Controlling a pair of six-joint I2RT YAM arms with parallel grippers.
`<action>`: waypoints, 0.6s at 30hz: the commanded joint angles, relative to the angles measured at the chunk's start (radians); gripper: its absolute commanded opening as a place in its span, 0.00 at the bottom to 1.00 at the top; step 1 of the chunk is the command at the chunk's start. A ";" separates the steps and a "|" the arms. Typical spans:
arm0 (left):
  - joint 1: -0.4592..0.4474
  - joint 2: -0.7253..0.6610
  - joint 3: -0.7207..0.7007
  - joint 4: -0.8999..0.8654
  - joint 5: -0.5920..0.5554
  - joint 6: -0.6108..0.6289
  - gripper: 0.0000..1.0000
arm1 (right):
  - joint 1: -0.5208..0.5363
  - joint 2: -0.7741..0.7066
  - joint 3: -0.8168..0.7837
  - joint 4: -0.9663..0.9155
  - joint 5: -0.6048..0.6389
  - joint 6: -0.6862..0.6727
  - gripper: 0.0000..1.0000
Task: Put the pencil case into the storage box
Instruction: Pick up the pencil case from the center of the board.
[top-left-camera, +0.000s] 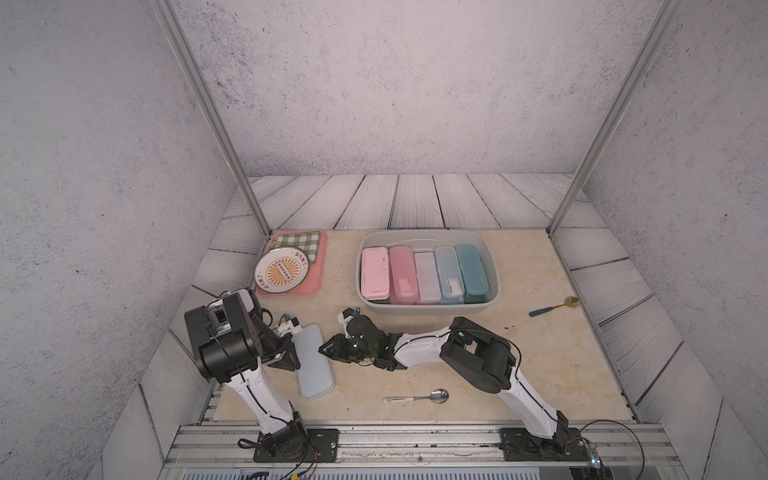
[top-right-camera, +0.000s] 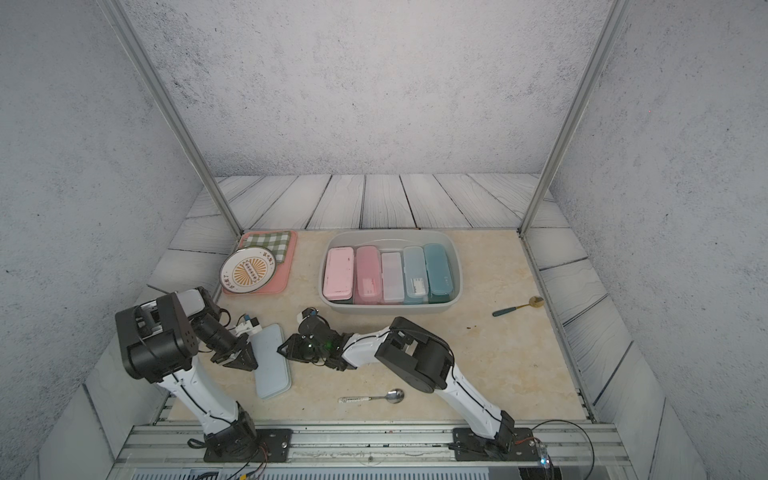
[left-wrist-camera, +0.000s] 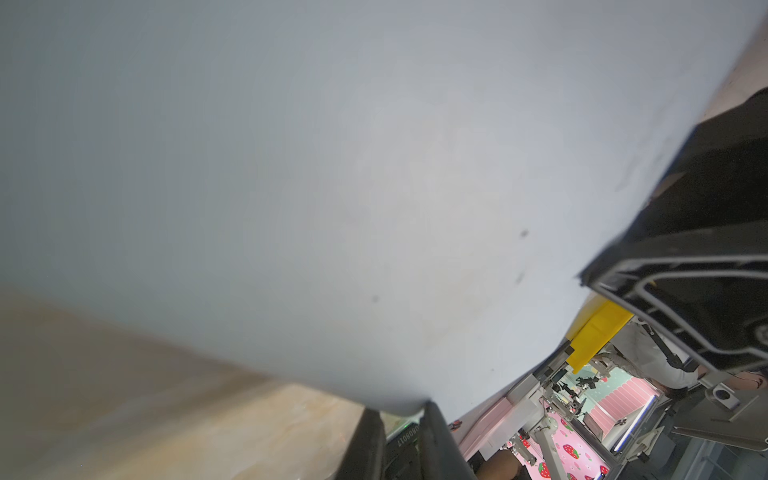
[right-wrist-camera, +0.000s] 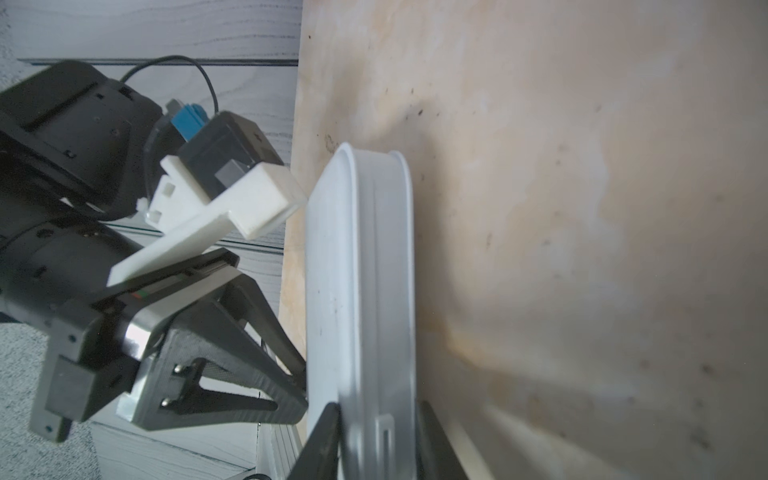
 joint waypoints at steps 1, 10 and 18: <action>-0.009 0.000 -0.018 0.065 0.021 0.000 0.19 | 0.029 -0.038 -0.022 0.044 -0.080 -0.036 0.19; -0.010 -0.018 -0.036 0.064 0.028 0.010 0.21 | 0.020 -0.030 -0.013 0.074 -0.217 -0.033 0.34; -0.010 -0.026 -0.038 0.054 0.056 0.021 0.22 | 0.007 -0.008 0.034 0.002 -0.240 -0.038 0.54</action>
